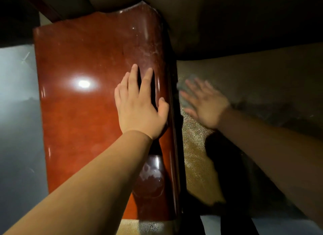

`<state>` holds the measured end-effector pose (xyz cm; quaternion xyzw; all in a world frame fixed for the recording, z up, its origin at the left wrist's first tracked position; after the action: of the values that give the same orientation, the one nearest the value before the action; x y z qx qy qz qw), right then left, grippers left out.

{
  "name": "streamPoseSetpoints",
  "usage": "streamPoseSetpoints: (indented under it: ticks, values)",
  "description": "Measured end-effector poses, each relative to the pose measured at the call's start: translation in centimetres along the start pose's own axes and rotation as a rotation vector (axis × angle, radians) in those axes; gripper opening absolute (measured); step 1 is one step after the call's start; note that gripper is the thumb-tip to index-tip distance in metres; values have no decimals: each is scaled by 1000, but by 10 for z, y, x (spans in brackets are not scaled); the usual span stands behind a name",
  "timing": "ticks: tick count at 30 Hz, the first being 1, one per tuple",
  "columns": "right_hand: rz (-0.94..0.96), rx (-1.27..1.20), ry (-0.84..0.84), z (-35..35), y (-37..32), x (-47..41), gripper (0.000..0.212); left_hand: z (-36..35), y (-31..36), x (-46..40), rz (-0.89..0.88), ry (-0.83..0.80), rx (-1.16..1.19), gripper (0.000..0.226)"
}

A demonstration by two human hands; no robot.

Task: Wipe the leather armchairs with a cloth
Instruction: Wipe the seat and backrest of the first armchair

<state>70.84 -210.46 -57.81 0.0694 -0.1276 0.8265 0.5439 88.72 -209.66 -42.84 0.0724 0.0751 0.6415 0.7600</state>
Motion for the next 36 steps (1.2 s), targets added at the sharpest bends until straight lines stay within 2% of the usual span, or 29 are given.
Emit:
streamPoseSetpoints:
  ticks: [2,4,8,11,13,16,18,23,26,28,31,33,36]
  values:
    - [-164,-43,-6,11,12,-29,70,-1,0,-3,-1,1,-4,77]
    - [-195,-62,-25,6,2,-26,71,-2,-1,-3,1,-15,-11,77]
    - [34,-104,-46,-10,-33,43,75,-2,1,1,1,-39,-8,76]
    - [147,-81,-34,-4,-23,27,75,-1,0,-2,-1,-13,8,76]
    - [71,-61,7,6,-11,-16,72,-1,0,-3,-3,-4,17,76]
    - [-115,-91,-28,19,-3,-70,71,-2,-1,-3,-10,5,22,76]
    - [-133,-114,2,21,-9,-74,69,-2,-3,-3,-3,-8,18,77]
    - [117,-109,-50,7,-37,5,63,-2,-3,-1,-2,-19,19,77]
    - [200,-63,-73,9,-25,-9,61,-2,-2,-5,-4,-7,29,77]
    - [150,-13,-48,16,-14,-48,65,-3,-2,-5,1,-18,25,77]
    - [19,-54,-33,22,1,-89,61,-3,-1,-3,0,-22,29,78]
    - [-51,-89,-34,19,-1,-86,66,-3,-3,-4,2,-21,27,78]
    - [-121,-139,-56,14,-16,-36,72,-2,-5,-1,5,-30,17,77]
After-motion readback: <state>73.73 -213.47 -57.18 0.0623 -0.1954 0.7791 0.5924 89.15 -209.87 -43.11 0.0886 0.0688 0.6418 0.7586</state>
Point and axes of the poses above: each hand's wrist, its own x-axis away from the middle knuckle, its own z-axis out of the back of the hand, y = z × x, the point moved 8 cm from there along -x, towards the middle knuckle, and after that the axes turned 12 degrees about -z, right-handed, at the moved point
